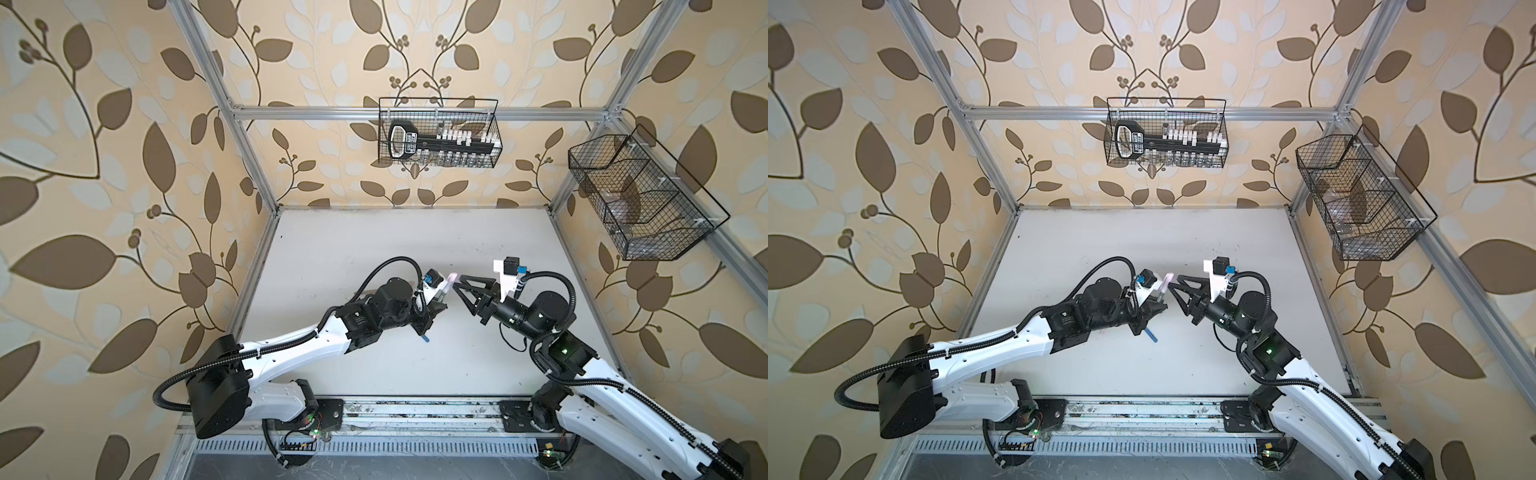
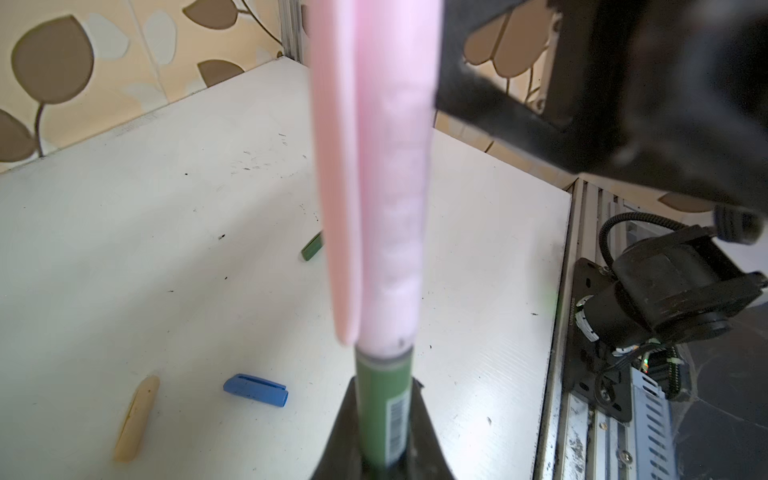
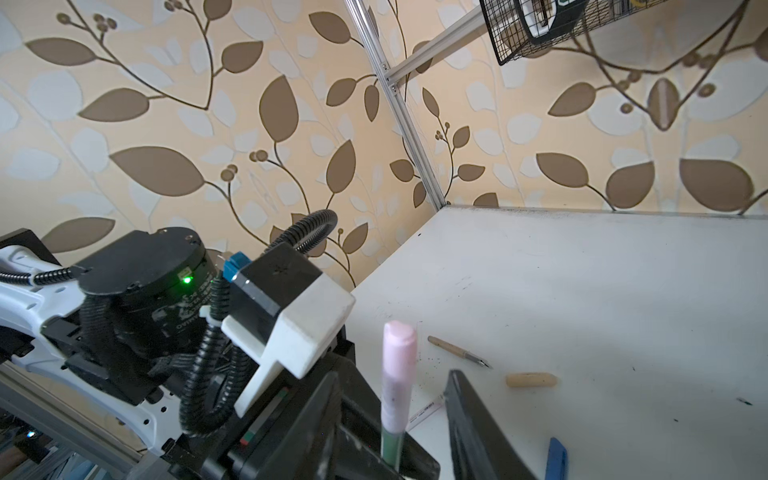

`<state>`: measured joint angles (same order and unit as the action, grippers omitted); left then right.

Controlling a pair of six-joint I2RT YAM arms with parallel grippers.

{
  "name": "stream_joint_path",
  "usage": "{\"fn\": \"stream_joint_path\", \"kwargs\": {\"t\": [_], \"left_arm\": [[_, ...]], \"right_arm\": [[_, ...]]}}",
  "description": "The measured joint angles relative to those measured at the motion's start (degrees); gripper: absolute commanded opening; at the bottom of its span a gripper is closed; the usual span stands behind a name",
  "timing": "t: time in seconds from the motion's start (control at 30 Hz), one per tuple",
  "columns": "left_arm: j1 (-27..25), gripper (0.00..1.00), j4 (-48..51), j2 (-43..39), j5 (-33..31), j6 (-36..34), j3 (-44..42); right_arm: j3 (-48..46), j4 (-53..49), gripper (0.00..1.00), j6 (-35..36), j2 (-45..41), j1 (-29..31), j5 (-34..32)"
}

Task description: Insert the pens into the pen caps

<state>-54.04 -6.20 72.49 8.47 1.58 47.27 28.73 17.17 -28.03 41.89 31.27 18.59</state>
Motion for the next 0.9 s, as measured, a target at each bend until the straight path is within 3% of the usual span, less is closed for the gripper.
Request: {"fn": "stream_joint_path", "kwargs": {"t": [0.3, 0.63, 0.9], "left_arm": [[0.00, 0.00, 0.00, -0.02, 0.02, 0.42, 0.00], [0.00, 0.00, 0.07, -0.02, 0.04, 0.46, 0.00], [0.00, 0.00, 0.07, 0.00, 0.11, 0.50, 0.00]], "right_arm": [[2.99, -1.36, 0.45, -1.33, 3.69, -3.69, 10.38], [3.52, -1.40, 0.45, -1.99, 5.38, -3.67, 11.52], [5.73, -0.68, 0.14, -3.56, 10.86, -2.40, 12.46]]}}
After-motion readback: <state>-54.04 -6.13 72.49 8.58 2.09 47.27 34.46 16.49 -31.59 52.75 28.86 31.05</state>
